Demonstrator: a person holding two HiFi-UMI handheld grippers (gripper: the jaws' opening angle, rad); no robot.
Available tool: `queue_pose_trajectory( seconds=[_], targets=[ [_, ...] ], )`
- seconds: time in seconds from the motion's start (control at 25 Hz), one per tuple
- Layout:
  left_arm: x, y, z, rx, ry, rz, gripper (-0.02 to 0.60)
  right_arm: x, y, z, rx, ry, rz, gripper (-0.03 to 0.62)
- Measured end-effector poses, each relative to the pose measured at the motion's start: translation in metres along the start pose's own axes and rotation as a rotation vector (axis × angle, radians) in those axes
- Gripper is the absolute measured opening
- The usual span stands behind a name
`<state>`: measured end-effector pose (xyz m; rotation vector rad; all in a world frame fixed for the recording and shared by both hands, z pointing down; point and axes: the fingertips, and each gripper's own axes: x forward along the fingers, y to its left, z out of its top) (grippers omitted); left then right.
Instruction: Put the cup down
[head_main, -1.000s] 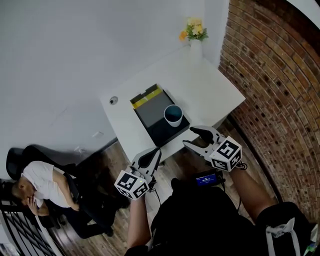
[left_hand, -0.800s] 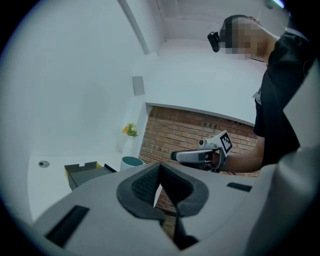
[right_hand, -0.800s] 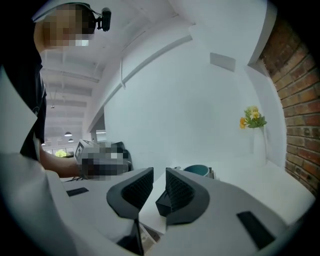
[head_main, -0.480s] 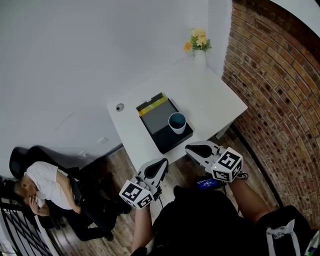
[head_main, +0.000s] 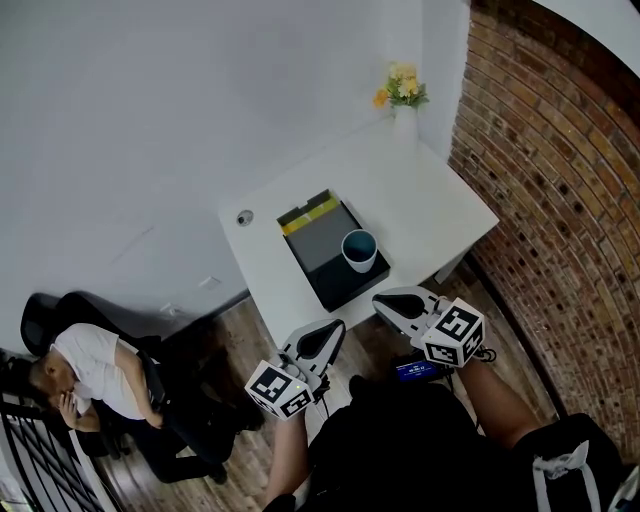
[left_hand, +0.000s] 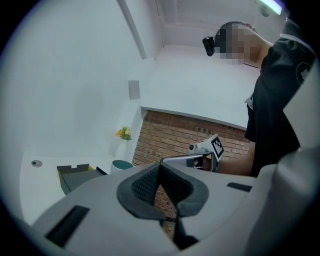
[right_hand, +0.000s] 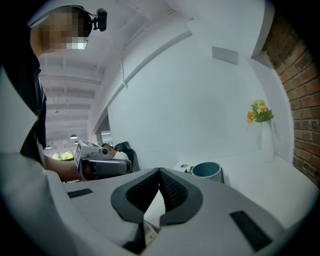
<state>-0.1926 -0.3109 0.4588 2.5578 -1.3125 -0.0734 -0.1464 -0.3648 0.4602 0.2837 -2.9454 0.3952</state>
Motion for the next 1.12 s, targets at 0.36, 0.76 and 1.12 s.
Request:
queue_pose_trajectory(
  seconds=[0.36, 0.76, 1.12],
  targets=[
    [0.003, 0.004, 0.001, 0.0, 0.007, -0.006, 0.008, 0.003, -0.007, 0.002, 0.003, -0.006, -0.022, 0.012],
    [0.004, 0.004, -0.002, -0.007, 0.016, -0.009, 0.008, 0.003, -0.01, -0.001, 0.002, -0.007, -0.039, 0.012],
    [0.008, 0.006, -0.002, -0.008, 0.014, -0.003, 0.008, 0.001, -0.018, 0.0, 0.007, -0.013, -0.054, 0.012]
  ],
)
